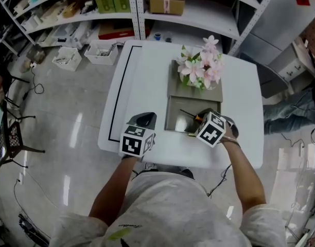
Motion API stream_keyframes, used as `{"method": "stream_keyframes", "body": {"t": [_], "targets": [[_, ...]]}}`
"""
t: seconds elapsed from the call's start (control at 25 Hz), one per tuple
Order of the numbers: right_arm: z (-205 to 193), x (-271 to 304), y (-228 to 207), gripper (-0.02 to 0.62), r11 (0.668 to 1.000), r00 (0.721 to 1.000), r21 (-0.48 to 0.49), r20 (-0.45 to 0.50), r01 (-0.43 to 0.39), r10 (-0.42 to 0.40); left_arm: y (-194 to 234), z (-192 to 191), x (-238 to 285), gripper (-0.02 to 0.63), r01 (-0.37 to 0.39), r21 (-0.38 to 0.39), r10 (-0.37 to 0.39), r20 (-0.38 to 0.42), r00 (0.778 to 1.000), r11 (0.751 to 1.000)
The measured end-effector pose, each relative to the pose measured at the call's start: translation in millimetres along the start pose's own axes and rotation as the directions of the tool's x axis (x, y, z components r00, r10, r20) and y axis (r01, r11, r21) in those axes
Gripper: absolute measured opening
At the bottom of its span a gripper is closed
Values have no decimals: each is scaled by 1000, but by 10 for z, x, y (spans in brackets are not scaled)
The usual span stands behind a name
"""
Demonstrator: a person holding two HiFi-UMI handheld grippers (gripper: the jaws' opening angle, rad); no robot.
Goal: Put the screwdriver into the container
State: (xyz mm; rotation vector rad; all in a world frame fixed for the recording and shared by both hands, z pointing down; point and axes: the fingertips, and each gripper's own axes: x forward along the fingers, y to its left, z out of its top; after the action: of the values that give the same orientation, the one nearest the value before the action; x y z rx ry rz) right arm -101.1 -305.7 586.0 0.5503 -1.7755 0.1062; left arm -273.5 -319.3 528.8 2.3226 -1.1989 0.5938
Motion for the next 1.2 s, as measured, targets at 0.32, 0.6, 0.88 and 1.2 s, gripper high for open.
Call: {"method": "stream_keyframes", "body": {"t": [0.32,0.6,0.88,1.2], "targets": [[-6,80,67,78,996,997,-75,-61,-44,40,39,-25,-30,2,-11,-5,11,0,1000,1000],[1,77,65,84,996,998,-69,-30,-51,49,-15,-20,-26,2,-24,-20,24,1,1000,999],[65,-148,-35,92,999,992,17,120,-39,37,-57,80,-32,2,-57,-24,58,18,998,998],[91,-692,-331,78,985,945,174,323,-11,-47,-148,346,-28,2,-104,-23,105,61,993,994]]}}
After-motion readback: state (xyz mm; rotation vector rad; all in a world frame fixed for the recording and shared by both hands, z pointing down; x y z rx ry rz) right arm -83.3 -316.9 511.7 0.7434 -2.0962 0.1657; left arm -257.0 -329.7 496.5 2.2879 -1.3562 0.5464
